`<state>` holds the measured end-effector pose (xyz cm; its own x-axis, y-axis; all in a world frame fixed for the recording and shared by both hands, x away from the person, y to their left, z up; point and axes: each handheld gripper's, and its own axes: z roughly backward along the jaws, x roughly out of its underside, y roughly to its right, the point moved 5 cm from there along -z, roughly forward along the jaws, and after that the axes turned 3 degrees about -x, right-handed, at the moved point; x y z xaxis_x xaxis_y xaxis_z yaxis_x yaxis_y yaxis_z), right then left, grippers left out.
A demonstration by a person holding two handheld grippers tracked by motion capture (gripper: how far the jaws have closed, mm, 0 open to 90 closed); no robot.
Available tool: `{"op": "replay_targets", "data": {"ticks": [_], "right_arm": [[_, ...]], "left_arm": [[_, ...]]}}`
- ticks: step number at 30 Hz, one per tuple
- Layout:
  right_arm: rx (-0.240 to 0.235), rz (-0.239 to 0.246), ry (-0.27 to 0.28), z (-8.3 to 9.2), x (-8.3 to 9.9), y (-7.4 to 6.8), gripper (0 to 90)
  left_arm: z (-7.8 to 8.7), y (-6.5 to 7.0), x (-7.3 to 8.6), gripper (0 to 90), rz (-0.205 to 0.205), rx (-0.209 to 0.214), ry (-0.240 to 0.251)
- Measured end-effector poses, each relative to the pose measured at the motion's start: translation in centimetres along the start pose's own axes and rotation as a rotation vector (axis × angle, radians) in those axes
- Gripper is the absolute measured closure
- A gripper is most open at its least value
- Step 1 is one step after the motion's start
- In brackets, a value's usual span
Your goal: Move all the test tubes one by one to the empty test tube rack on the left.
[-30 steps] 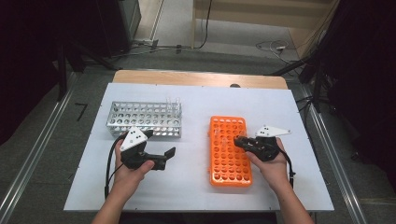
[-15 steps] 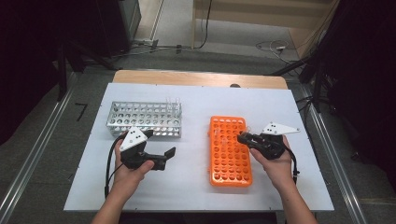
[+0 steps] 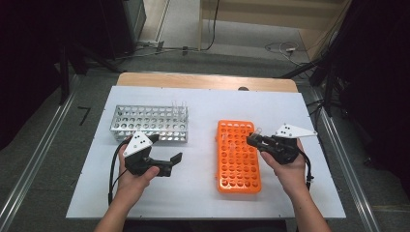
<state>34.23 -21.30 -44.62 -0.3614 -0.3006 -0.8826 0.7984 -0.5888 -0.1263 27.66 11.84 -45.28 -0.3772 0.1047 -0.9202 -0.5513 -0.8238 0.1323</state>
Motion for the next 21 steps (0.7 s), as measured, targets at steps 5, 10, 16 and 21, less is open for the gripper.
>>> {"op": "replay_targets", "data": {"ticks": [5, 10, 16, 21], "right_arm": [[0.000, 0.014, 0.021, 0.5, -0.9, -0.7, 73.6], [-0.016, 0.022, 0.045, 0.9, -1.8, -1.6, 73.6], [-0.042, 0.040, 0.067, 1.2, -2.8, -2.9, 73.6], [-0.060, 0.049, 0.079, 1.3, -3.4, -3.8, 73.6]], "left_arm": [[0.1, 0.1, -0.1, 0.0, -0.004, 0.004, 0.001], [0.0, 0.4, -0.2, 0.0, -0.006, 0.007, 0.001], [0.1, 0.6, -0.3, 0.0, -0.012, 0.012, 0.004], [0.1, 0.9, -0.4, 0.0, -0.017, 0.017, 0.005]]}}
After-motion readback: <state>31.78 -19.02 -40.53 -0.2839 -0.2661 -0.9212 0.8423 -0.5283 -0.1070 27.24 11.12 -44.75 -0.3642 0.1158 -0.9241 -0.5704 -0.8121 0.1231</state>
